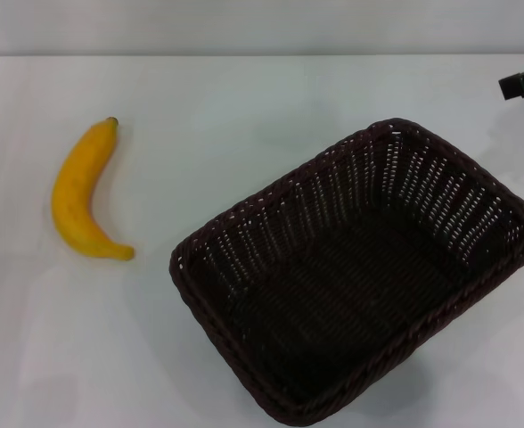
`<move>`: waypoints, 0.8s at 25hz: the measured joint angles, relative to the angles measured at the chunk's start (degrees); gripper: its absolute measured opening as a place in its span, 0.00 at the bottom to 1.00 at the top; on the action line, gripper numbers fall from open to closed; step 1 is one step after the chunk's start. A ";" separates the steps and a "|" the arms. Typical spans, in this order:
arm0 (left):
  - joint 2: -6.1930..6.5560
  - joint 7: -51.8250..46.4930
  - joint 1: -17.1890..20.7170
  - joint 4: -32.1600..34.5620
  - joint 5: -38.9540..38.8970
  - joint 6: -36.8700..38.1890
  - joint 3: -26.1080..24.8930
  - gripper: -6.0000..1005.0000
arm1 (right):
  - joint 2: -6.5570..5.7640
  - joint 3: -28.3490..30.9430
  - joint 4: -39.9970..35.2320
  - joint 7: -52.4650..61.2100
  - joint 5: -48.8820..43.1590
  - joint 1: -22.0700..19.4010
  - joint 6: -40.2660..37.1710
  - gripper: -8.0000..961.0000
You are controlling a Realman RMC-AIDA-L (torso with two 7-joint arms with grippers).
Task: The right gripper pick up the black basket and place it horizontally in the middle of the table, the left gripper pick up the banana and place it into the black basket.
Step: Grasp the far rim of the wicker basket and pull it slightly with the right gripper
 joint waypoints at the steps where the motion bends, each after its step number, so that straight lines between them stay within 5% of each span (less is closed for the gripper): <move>1: 0.01 -0.03 -0.02 0.00 0.01 -0.01 0.00 0.88 | -0.11 0.00 0.14 0.97 -1.28 1.28 1.33 0.90; 7: 0.10 0.04 0.26 0.22 0.03 -0.24 0.01 0.88 | 0.62 -1.75 3.11 3.88 -5.44 6.40 5.91 0.89; 15: 0.13 0.03 0.14 0.29 0.00 0.09 -0.07 0.88 | 5.12 -5.38 6.39 5.36 -17.16 10.83 7.38 0.87; 20: 0.15 0.02 0.00 0.43 -0.02 0.12 -0.07 0.88 | 5.33 -9.98 11.34 7.94 -19.24 12.53 5.57 0.85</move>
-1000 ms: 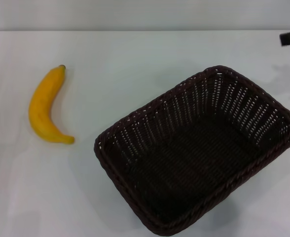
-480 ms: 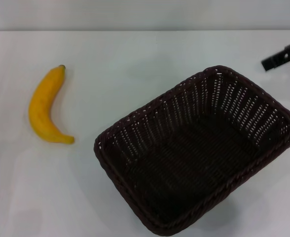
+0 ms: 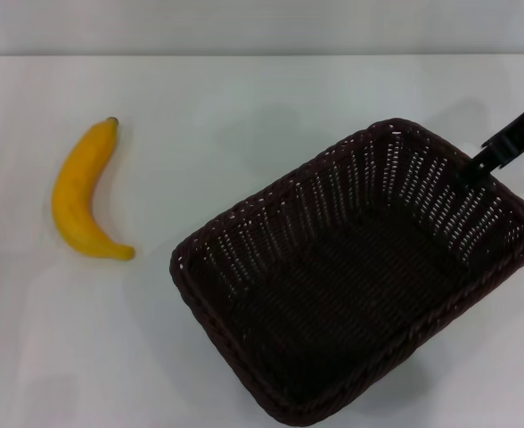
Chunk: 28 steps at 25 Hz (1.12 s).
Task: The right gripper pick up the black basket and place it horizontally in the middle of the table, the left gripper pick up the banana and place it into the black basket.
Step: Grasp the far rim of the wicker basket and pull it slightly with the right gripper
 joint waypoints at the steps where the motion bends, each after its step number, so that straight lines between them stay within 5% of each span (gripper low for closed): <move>1: 0.03 0.00 0.00 0.01 0.00 0.02 -0.01 0.88 | 0.01 -0.31 1.64 0.11 -0.11 0.63 -0.37 0.85; 10: 0.07 0.00 -0.03 0.02 -0.12 0.08 -0.19 0.88 | 0.04 -3.57 11.60 0.94 -0.62 5.04 -4.29 0.82; 18: 0.07 0.00 0.12 0.02 -0.43 0.08 -0.28 0.88 | 0.26 -7.68 12.61 1.85 -3.30 6.33 -5.48 0.79; 28: 0.14 0.00 -0.05 0.22 -0.50 -0.48 -0.37 0.88 | 0.32 -9.11 14.96 1.64 -3.23 7.67 -4.86 0.39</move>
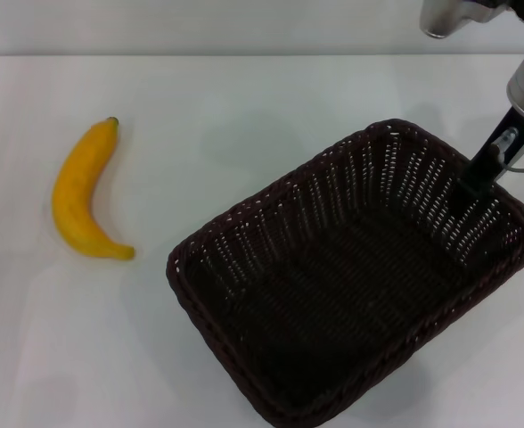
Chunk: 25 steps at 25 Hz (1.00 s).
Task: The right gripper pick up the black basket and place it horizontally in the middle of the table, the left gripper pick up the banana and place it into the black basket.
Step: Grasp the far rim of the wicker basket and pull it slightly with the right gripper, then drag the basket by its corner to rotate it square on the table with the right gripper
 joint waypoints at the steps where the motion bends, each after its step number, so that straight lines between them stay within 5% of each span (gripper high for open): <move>1: 0.01 0.00 0.02 0.04 0.00 -0.08 0.00 0.88 | 0.01 -0.01 -0.06 -0.05 0.00 0.03 0.05 0.36; 9: 0.08 1.08 0.29 2.17 -0.12 -0.70 -0.07 0.88 | -0.16 0.55 -0.52 3.45 -2.89 0.25 -0.64 0.16; 17: 0.51 1.16 -0.20 7.55 -0.82 1.59 -7.05 0.88 | 0.03 6.23 -3.73 19.63 -2.75 -0.04 0.71 0.16; 25: 2.18 0.97 -3.00 8.18 -0.19 5.50 -8.87 0.88 | 0.50 4.10 -14.85 34.22 -0.37 -6.67 2.76 0.16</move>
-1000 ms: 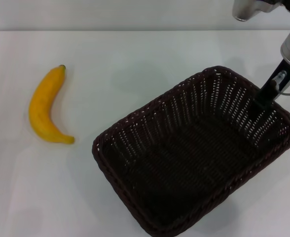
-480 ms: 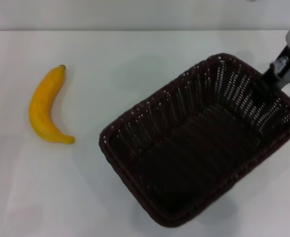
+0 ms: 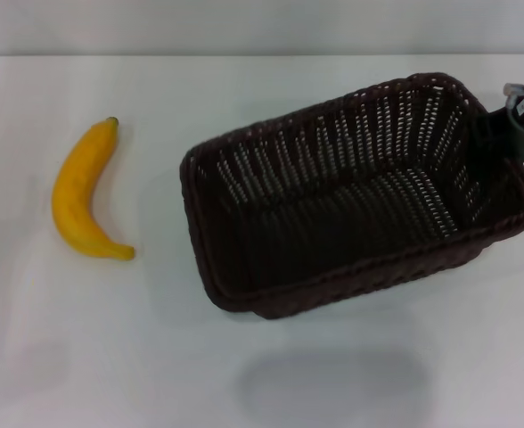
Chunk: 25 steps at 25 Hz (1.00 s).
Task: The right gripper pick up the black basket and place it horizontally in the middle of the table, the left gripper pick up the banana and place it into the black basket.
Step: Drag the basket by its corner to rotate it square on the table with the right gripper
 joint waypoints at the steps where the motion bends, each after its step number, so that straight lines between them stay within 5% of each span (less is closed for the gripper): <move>1: 0.39 -0.07 -0.24 0.01 0.00 0.42 0.00 0.88 | -0.05 -0.87 -0.89 1.31 0.58 -0.76 0.10 0.16; 8: 1.46 -0.16 -1.34 0.46 0.65 2.39 0.28 0.88 | 0.15 -4.96 -2.36 5.91 1.98 -4.52 0.08 0.15; 19: 1.44 -0.17 -2.07 0.58 0.73 2.62 0.13 0.88 | -0.23 -9.63 -3.88 6.42 4.00 -5.94 -0.33 0.14; 25: 1.10 -0.18 -2.07 0.58 0.73 2.62 -0.09 0.88 | -0.72 -8.08 -3.76 5.36 4.68 -6.54 0.42 0.23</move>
